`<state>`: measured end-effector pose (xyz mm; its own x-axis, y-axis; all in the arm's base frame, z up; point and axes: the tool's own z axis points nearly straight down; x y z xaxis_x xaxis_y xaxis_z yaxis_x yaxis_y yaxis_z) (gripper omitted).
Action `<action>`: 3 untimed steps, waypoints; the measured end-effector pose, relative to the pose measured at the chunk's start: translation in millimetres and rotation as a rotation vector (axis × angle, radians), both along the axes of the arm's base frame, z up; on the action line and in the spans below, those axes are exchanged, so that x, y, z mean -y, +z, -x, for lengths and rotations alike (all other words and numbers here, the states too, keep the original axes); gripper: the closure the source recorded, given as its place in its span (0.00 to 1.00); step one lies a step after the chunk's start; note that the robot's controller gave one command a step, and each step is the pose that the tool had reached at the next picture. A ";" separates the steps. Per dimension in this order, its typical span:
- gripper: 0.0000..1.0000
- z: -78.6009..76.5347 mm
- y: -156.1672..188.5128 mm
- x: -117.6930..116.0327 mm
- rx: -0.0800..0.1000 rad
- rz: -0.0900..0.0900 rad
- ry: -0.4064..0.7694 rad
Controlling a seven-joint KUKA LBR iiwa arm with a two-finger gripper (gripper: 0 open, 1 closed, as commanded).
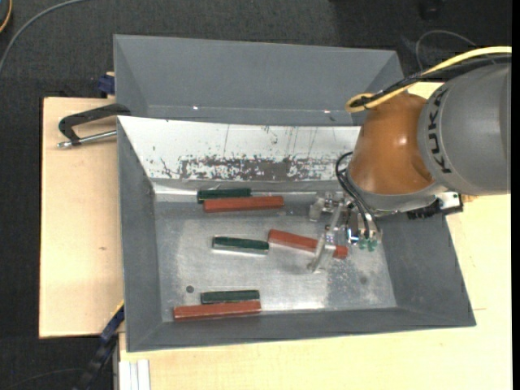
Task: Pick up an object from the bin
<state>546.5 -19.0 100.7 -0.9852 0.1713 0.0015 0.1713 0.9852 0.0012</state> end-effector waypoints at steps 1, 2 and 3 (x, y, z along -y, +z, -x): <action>0.00 6.2 -31.5 -25.1 -0.003 -0.001 -0.067; 0.00 5.7 -30.9 -25.7 0.000 0.000 -0.066; 1.00 5.7 -30.9 -25.8 0.000 0.001 -0.066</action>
Offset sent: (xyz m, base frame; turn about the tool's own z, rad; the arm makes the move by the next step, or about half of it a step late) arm -0.0060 0.0229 -0.0307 0.0689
